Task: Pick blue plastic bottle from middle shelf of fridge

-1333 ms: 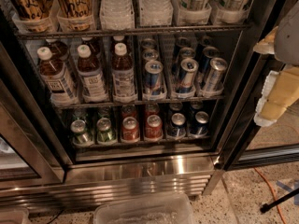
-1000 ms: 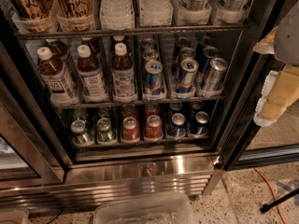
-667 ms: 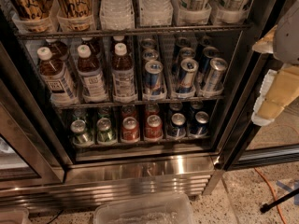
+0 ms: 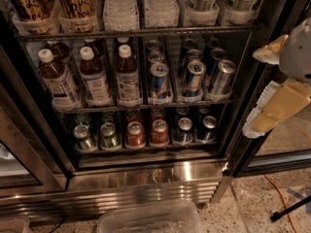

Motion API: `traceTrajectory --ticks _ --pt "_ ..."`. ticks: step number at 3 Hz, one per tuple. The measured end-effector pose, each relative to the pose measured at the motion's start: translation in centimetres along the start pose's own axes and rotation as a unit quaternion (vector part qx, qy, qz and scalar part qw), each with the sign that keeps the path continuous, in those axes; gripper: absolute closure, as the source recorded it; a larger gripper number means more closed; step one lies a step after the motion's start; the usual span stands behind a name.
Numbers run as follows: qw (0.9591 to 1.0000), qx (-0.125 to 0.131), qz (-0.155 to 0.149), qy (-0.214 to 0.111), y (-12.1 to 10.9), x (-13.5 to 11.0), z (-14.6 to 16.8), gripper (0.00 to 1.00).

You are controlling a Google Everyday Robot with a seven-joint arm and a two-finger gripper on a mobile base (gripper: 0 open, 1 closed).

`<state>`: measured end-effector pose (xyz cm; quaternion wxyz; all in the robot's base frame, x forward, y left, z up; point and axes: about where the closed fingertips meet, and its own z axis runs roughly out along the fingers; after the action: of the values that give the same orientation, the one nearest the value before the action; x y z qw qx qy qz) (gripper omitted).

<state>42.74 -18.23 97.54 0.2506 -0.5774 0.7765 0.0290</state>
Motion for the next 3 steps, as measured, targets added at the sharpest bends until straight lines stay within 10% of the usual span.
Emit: traceTrajectory --ticks 3 --pt "0.9771 0.054 0.076 -0.192 2.9 -4.6 4.0 0.0"
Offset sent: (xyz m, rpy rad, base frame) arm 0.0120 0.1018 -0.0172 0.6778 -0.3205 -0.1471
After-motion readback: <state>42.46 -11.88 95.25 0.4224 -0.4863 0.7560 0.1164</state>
